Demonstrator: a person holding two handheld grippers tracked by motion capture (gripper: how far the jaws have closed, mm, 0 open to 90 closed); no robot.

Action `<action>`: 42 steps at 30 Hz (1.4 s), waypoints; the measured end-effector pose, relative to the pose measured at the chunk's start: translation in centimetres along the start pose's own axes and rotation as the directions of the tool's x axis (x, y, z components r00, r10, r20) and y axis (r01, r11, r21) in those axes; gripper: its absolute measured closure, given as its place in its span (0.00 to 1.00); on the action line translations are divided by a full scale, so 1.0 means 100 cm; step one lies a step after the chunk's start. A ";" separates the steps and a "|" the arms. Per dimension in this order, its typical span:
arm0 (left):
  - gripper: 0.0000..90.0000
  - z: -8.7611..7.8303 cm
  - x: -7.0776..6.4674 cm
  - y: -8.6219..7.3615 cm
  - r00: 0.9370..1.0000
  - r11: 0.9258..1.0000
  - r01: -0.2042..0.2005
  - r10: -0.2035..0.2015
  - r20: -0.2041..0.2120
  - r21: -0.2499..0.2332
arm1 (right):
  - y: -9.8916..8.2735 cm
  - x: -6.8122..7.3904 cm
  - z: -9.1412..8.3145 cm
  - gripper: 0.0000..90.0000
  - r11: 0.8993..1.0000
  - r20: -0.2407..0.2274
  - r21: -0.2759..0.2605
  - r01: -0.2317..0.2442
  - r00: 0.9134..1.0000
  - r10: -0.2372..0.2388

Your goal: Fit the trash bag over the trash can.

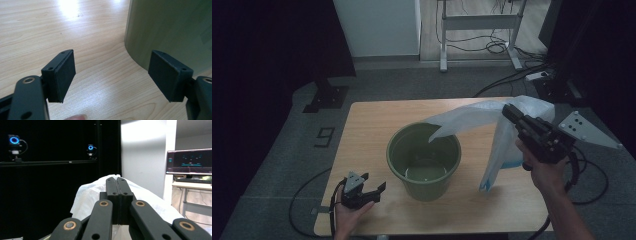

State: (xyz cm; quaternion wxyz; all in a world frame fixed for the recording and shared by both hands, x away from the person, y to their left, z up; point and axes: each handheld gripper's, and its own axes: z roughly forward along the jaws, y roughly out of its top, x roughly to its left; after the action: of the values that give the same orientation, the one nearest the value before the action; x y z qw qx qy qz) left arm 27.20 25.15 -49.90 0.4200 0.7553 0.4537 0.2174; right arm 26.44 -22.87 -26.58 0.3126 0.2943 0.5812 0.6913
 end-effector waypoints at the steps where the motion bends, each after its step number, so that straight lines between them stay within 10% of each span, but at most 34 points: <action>1: 0.24 -0.001 0.000 0.000 1.000 1.000 0.000 0.000 0.000 -0.002 | -0.001 0.001 0.002 0.99 1.000 -0.006 0.002 0.000 1.000 0.000; 25: 0.25 -0.002 0.002 0.001 1.000 1.000 0.014 -0.014 0.005 -0.019 | -0.001 0.042 0.018 0.99 1.000 -0.128 -0.014 -0.004 0.992 0.003; 42: 0.25 0.000 -0.002 0.003 1.000 1.000 0.009 -0.008 0.011 -0.019 | -0.022 0.042 0.007 0.99 0.999 -0.134 0.041 -0.008 0.991 0.013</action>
State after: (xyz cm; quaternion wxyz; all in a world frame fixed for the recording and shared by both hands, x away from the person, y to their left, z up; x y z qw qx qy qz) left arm 27.24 24.92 -49.66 0.4303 0.7506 0.4526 0.2158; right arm 24.55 -18.91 -28.45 0.2630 0.2563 0.6132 0.6994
